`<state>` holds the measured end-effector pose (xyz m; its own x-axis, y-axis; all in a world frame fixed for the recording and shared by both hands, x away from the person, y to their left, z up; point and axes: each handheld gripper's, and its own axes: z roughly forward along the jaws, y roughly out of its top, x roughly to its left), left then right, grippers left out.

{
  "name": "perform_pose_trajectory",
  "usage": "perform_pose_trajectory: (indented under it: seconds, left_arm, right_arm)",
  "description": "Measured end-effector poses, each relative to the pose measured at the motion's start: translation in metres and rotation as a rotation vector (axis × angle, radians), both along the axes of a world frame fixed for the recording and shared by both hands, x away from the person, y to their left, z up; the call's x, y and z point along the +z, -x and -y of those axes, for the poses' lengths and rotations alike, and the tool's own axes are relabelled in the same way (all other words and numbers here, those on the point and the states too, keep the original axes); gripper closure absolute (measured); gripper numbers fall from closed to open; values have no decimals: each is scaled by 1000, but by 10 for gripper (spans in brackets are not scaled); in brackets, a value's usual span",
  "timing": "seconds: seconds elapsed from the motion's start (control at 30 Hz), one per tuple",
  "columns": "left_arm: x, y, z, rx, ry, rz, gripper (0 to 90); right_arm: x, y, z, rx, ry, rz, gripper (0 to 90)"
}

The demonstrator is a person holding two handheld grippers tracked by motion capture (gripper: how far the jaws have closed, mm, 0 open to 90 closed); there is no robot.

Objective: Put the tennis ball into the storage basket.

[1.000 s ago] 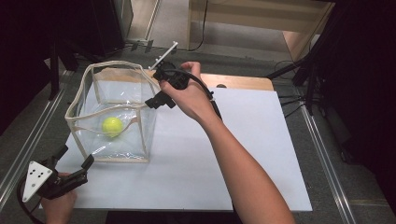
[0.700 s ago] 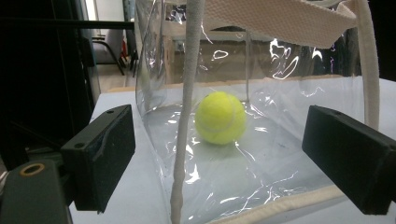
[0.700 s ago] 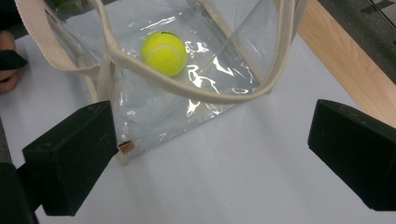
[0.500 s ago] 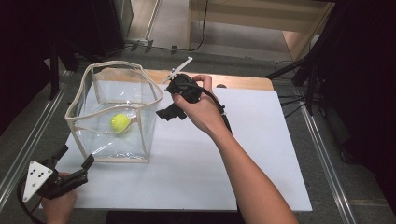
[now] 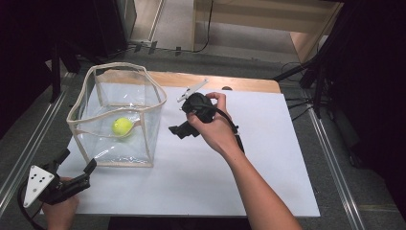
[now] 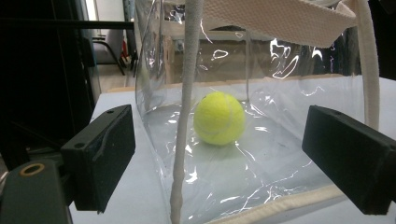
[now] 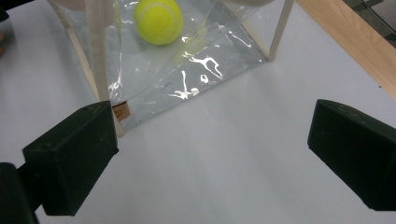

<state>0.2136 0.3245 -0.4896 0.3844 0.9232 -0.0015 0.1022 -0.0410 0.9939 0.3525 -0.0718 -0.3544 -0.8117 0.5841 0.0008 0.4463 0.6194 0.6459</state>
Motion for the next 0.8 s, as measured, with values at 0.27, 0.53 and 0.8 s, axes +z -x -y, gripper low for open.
perform_pose_trajectory:
  seconds: [0.27,0.53,0.8]
  left_arm:
    - [0,0,0,-2,-10,-1,98]
    - [0,0,0,-1,-9,-2,98]
    - [0,0,0,0,-13,-3,98]
  right_arm:
    - [-20,12,13,-11,-29,16,5]
    - [-42,28,31,-30,-86,32,5]
    - [-61,45,58,-70,-144,59,5]
